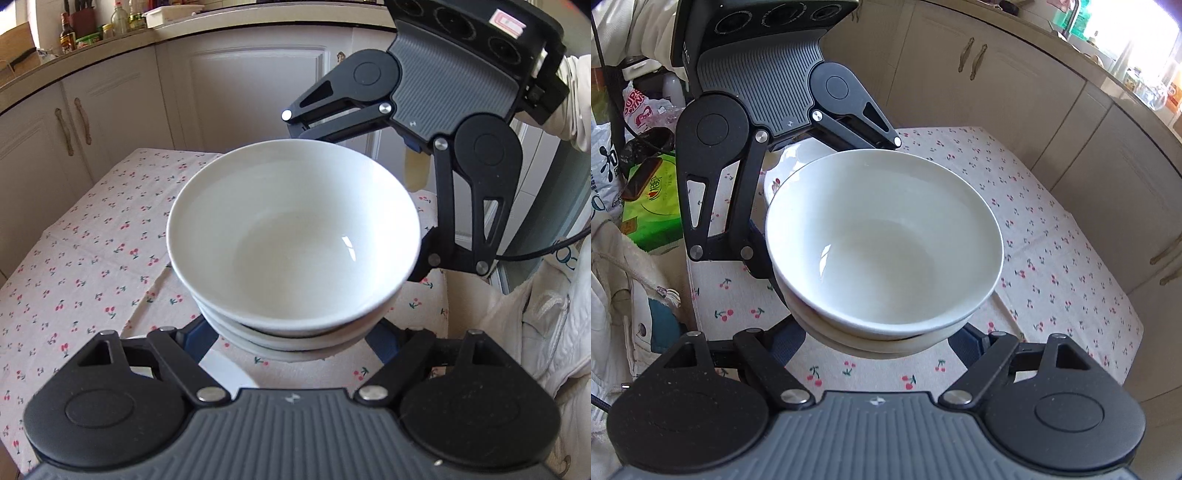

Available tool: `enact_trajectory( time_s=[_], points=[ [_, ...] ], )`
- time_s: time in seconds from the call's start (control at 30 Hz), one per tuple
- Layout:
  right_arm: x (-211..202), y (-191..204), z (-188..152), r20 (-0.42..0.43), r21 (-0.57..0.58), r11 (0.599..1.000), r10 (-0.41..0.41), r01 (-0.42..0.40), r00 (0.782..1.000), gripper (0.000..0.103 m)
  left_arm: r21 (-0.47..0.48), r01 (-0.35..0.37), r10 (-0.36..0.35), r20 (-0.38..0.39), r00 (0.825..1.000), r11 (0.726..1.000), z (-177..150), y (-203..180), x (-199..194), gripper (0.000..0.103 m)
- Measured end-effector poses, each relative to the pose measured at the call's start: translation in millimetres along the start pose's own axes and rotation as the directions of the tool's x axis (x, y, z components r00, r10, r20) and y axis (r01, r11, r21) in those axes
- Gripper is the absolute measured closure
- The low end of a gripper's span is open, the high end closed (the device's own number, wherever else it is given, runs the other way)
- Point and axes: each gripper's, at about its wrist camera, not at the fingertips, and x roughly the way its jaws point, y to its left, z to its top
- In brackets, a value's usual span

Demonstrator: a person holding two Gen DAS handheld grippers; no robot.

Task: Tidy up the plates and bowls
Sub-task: 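Lift the bowl stack with both tools and carry it over the plate stack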

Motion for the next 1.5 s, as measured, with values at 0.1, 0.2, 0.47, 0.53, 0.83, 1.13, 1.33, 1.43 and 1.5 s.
enact_trajectory(
  time_s=[0.1,0.2,0.47,0.53,0.83,1.13,1.33,1.43,1.5],
  points=[
    [7,1,20,0.017,-0.039,0.999,0.009,-0.008,1.0,0.016,-0.023,-0.043,0.043,0.004,0.999,0.999,-11,9,-16,0.019],
    [19,3,39,0.028,-0.075,0.997,0.026,-0.024,0.999,0.016,-0.049,-0.081,0.081,-0.002,0.997,0.995,-23,17,-29,0.019],
    [58,6,77,0.026,-0.146,0.986,0.085,-0.08,0.996,0.016,-0.125,-0.138,0.135,-0.04,0.99,0.982,-53,39,-46,0.019],
    [66,6,83,0.026,-0.147,0.985,0.097,-0.092,0.995,0.016,-0.138,-0.144,0.139,-0.048,0.989,0.98,-59,44,-48,0.019],
    [94,0,91,0.004,-0.129,0.983,0.13,-0.129,0.991,0.016,-0.189,-0.13,0.119,-0.07,0.99,0.973,-73,61,-41,0.019],
    [103,-3,92,-0.004,-0.109,0.984,0.139,-0.139,0.99,0.017,-0.209,-0.113,0.098,-0.077,0.992,0.971,-77,72,-36,0.019],
    [107,-4,92,-0.004,-0.099,0.985,0.143,-0.143,0.99,0.017,-0.21,-0.12,0.105,-0.081,0.991,0.97,-79,72,-37,0.019],
    [107,-4,92,-0.001,-0.092,0.985,0.144,-0.143,0.99,0.017,-0.213,-0.118,0.104,-0.079,0.991,0.97,-79,72,-37,0.019],
    [107,-4,91,-0.003,-0.089,0.986,0.143,-0.143,0.99,0.017,-0.209,-0.12,0.106,-0.078,0.991,0.97,-79,71,-37,0.019]
  ],
)
